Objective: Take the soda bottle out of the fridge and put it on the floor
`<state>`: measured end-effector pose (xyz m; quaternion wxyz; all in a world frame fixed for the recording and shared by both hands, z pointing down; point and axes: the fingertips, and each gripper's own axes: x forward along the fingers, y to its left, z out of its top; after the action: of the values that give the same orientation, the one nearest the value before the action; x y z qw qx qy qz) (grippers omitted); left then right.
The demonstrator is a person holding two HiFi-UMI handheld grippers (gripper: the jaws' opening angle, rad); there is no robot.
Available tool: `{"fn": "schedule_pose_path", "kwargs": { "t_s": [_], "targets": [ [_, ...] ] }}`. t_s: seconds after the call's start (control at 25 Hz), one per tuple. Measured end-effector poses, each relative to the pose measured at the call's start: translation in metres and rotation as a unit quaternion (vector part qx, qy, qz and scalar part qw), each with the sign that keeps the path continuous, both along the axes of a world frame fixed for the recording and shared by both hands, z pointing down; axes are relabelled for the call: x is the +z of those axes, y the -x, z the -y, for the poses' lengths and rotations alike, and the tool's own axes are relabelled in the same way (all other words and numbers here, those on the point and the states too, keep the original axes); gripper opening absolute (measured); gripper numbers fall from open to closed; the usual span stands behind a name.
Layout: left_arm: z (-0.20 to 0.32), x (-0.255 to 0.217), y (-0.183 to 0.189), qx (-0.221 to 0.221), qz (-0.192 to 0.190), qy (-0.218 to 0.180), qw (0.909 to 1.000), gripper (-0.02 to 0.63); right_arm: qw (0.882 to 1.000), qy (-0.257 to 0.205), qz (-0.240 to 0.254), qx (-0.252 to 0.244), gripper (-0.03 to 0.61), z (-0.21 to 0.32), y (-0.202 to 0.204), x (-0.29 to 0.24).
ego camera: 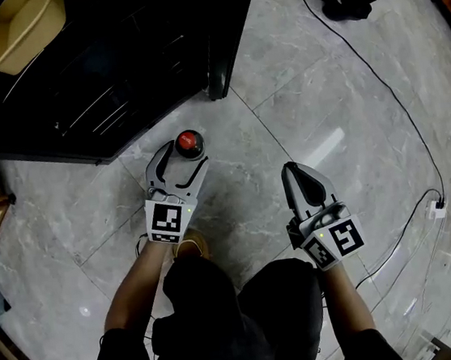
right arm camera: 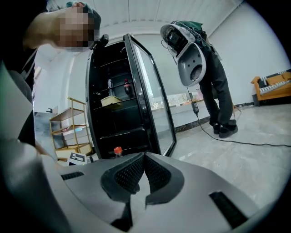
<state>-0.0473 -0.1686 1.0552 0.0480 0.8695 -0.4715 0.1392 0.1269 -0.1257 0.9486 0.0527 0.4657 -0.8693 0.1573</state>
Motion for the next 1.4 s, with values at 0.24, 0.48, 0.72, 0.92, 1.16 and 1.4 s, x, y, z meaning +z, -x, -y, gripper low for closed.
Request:
{"fn": "schedule_pose_path", "kwargs": {
  "t_s": [0.24,0.48,0.72,0.92,1.16,1.4],
  "targets": [
    [-0.02,-0.029,0.012,-0.004,-0.002,0.004,1.0,0.318,1.0,-0.017,0.001,0.001,0.025,0.007,0.005,-0.024],
    [-0.017,-0.073,0.018,-0.002,0.004,-0.007,1.0,0.318,1.0,-0.012,0.001,0.013,0.025,0.005,0.001,-0.05],
    [-0.005,-0.202,0.017,0.004,-0.008,0.0,1.0,0.318,1.0,0.012,0.003,0.023,0.025,0.011,0.008,-0.149],
    [-0.007,-0.345,0.008,0.021,-0.017,0.012,0.9995,0.318,0.999,0.02,0.009,0.025,0.025,0.017,0.016,-0.288],
    [-0.021,-0.517,0.0,0.037,-0.037,0.028,0.9982,0.318,0.999,0.023,0.023,0.041,0.025,0.013,0.022,-0.456],
    [-0.028,-0.649,0.005,0.049,-0.069,0.039,0.9957,0.316,0.996,0.019,0.036,0.074,0.025,0.008,0.031,-0.579]
  ]
}}
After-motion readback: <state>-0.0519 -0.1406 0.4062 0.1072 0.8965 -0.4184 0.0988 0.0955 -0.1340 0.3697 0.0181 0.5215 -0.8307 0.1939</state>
